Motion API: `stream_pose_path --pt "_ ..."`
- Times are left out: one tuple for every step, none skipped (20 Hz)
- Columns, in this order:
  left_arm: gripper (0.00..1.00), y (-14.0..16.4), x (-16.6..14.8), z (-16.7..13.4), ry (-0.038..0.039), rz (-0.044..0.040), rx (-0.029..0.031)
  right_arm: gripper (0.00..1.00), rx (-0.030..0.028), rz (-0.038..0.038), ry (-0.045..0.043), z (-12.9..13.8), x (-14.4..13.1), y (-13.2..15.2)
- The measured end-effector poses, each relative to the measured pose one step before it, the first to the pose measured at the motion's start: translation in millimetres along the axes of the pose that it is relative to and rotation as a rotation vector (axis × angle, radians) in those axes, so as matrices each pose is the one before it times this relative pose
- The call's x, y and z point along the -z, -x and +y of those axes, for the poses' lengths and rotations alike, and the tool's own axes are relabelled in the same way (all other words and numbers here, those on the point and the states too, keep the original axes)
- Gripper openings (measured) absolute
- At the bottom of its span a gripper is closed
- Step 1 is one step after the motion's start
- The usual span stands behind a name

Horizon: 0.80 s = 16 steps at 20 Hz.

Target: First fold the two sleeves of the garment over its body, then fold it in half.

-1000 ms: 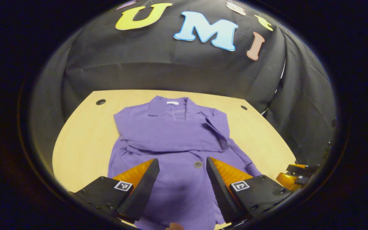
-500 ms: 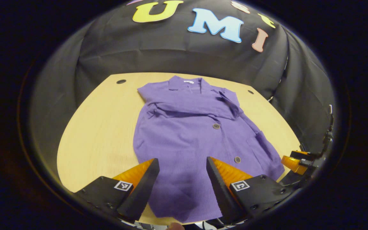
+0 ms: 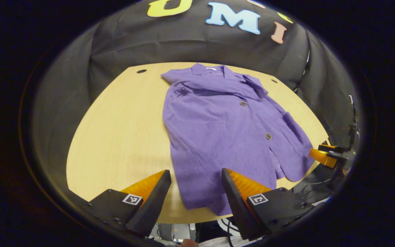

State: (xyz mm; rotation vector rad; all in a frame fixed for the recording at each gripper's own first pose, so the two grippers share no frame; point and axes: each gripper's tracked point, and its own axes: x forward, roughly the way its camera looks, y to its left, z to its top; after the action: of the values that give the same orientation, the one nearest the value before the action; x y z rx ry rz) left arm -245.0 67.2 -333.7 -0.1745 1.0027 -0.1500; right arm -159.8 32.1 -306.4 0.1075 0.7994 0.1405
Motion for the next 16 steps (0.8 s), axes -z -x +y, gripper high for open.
stream_pose_path --pt "0.96 0.24 3.78 -0.47 0.00343 0.00398 0.00202 0.92 0.00560 0.00547 0.00253 -1.26 1.44 -2.14" --pt "0.96 -0.25 4.14 -0.71 0.00043 0.00355 0.00290 0.92 0.00505 0.00645 0.00572 -1.99 2.45 -2.22" --pt "0.96 0.35 4.11 -0.42 -0.00004 0.00730 0.00106 0.92 0.00086 0.00861 0.00592 -1.17 2.94 -2.01" --pt "0.96 -1.43 4.89 -1.87 0.00080 0.00838 0.00422 0.92 -0.00406 0.00896 0.00287 1.31 3.06 -2.24" --pt "0.96 -0.62 3.03 -0.94 0.00145 0.00413 0.00367 0.92 -0.00417 0.00794 -0.00273 1.24 2.14 -2.28" --pt "0.96 -1.90 3.23 -0.15 0.00035 0.00249 0.00245 0.92 0.00137 0.00781 -0.00318 -0.29 3.33 -1.67" --pt "0.96 -0.55 4.19 0.16 -0.00012 0.00733 -0.00199 0.92 -0.00024 0.00347 -0.00597 -0.38 1.11 -1.33" --pt "0.96 -1.74 3.36 0.66 0.00241 0.00510 -0.00029 0.92 -0.00576 -0.00159 -0.01300 1.20 0.05 0.30" --pt "0.96 -2.02 1.06 -0.59 0.00571 0.00520 0.00249 0.92 -0.00228 -0.00347 -0.00737 -0.25 -0.29 -0.14" --pt "0.96 -0.25 1.52 0.46 0.00614 0.00612 -0.00813 0.92 -0.00485 0.00501 0.00034 0.81 2.44 -2.37" --pt "0.97 -0.54 -0.22 0.39 -0.00977 -0.00570 -0.00361 0.92 -0.01851 0.02494 0.00023 2.23 6.17 -0.99" --pt "1.00 -0.93 -0.09 0.86 -0.00677 -0.00006 -0.00623 0.96 -0.01559 -0.00919 -0.02307 0.56 -2.43 -1.32" --pt "0.97 -2.13 1.20 0.88 -0.01114 0.00427 -0.00747 0.96 -0.00556 0.00957 -0.01965 0.15 0.39 -1.38" --pt "0.94 0.46 2.32 0.71 -0.02360 0.00839 -0.00763 0.96 -0.00162 0.00093 -0.00589 1.25 1.67 1.25" --pt "0.91 -1.26 1.71 2.08 -0.02964 0.00853 -0.01304 0.96 0.00158 0.00529 0.00675 0.11 0.08 -0.54" --pt "0.93 -1.03 1.94 2.89 -0.03299 0.00845 -0.01320 0.96 0.00206 0.00121 0.00929 0.19 -1.34 -1.56"
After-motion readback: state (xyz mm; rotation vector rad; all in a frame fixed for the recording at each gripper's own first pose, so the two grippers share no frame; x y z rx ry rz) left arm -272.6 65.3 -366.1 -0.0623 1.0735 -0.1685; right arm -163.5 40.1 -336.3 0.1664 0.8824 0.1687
